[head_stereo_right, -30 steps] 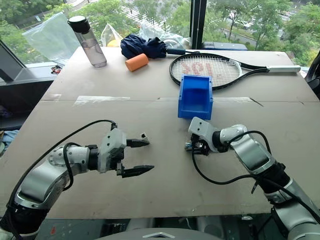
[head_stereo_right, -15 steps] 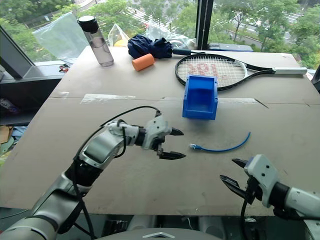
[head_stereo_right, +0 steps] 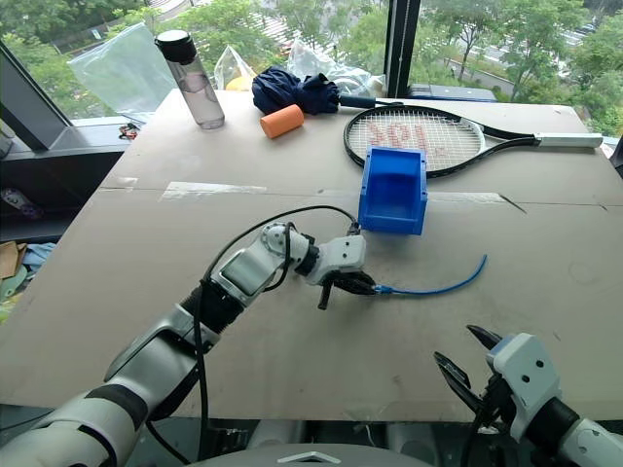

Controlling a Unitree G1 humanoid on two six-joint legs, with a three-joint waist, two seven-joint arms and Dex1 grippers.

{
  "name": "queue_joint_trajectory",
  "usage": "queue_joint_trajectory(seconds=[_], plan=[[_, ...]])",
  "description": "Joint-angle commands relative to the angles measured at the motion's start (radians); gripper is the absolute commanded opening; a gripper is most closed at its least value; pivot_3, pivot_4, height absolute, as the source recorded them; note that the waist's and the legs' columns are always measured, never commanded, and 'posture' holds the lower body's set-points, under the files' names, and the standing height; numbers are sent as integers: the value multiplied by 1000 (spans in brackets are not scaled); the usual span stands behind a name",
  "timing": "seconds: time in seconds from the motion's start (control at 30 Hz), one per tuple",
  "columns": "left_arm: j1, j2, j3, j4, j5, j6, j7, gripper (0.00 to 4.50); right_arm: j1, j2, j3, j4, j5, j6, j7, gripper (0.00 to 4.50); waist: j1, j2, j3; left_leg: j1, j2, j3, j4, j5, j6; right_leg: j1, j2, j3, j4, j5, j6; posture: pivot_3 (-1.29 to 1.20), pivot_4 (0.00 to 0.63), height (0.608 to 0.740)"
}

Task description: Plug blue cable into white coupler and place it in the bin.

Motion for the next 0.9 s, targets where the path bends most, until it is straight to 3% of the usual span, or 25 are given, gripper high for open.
queue_joint_trajectory(seconds=[0.03,0.13,0.23,0.33,0.57,0.67,0.8,0.83,0.9], plan=[[19,-23,62,-37,-99,98,-74,42,-30,42,48,-66,83,62,-73,3212,0,0,0,0,0,0,0,0,0,0,0,0,0,0,0,0,150,740],[11,-6,211,-188,-381,451,-175,42,-110,93,127,-81,309,183,-159,3212,-4,0,2,-1,1,-1,0,0,0,-1,0,-1,0,0,0,0,150,740],[0,9,282,-253,-500,629,-171,42,-162,103,141,-79,450,243,-222,3212,-3,1,2,-1,1,-2,0,0,0,-1,0,-2,0,0,-1,0,150,740],[-17,40,392,-312,-657,846,-144,42,-309,133,172,-49,654,272,-315,3212,-4,1,2,-1,1,-2,1,0,0,0,0,-1,0,0,0,0,150,740],[12,51,463,-407,-742,925,-43,42,-634,96,187,60,994,274,-474,3212,-10,1,2,-1,-1,-9,1,0,0,1,0,-2,1,3,-3,0,150,740],[19,56,488,-441,-784,949,-16,0,-690,56,207,101,1080,284,-483,2346,-11,1,2,-1,-1,-9,0,0,0,1,0,-3,0,3,-2,0,150,740],[40,64,512,-479,-816,947,16,0,-730,26,216,129,1140,270,-500,396,-18,1,2,-1,-1,-9,0,0,0,1,0,-3,1,3,-2,0,150,740],[47,65,517,-487,-821,945,27,0,-735,22,215,132,1154,265,-503,121,-20,1,2,-1,-1,-9,0,0,0,1,0,-3,1,3,-2,0,150,740],[65,65,524,-508,-820,918,42,0,-737,12,215,134,1175,257,-507,121,-20,1,2,-1,-1,-9,0,0,0,1,0,-3,1,3,-2,0,150,740]])
